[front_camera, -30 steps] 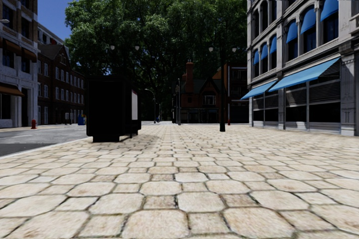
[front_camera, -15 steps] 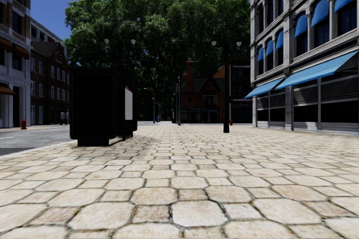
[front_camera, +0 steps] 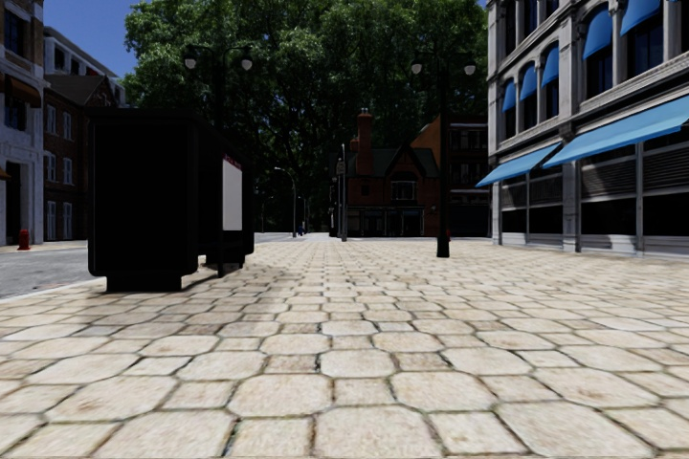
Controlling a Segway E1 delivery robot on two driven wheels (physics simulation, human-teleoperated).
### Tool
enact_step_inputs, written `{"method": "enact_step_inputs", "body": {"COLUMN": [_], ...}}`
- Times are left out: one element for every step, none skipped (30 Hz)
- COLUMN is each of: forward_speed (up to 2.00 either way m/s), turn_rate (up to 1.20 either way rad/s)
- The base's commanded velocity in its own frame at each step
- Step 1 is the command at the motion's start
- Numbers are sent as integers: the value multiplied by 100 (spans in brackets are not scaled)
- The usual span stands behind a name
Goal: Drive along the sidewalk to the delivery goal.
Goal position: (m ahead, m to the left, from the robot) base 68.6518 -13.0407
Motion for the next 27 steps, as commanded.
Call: {"method": "enact_step_inputs", "body": {"forward_speed": [200,200,200,200,200,200,200,200,200,200,200,200,200,200,200,200,200,200,200,200,200,200,200,200,200,200,200], "turn_rate": [83,70,0,0,0,0,0,0,0,0,0,0,0,0,0,0,0,0,0,0,0,0,0,0,0,0,0]}}
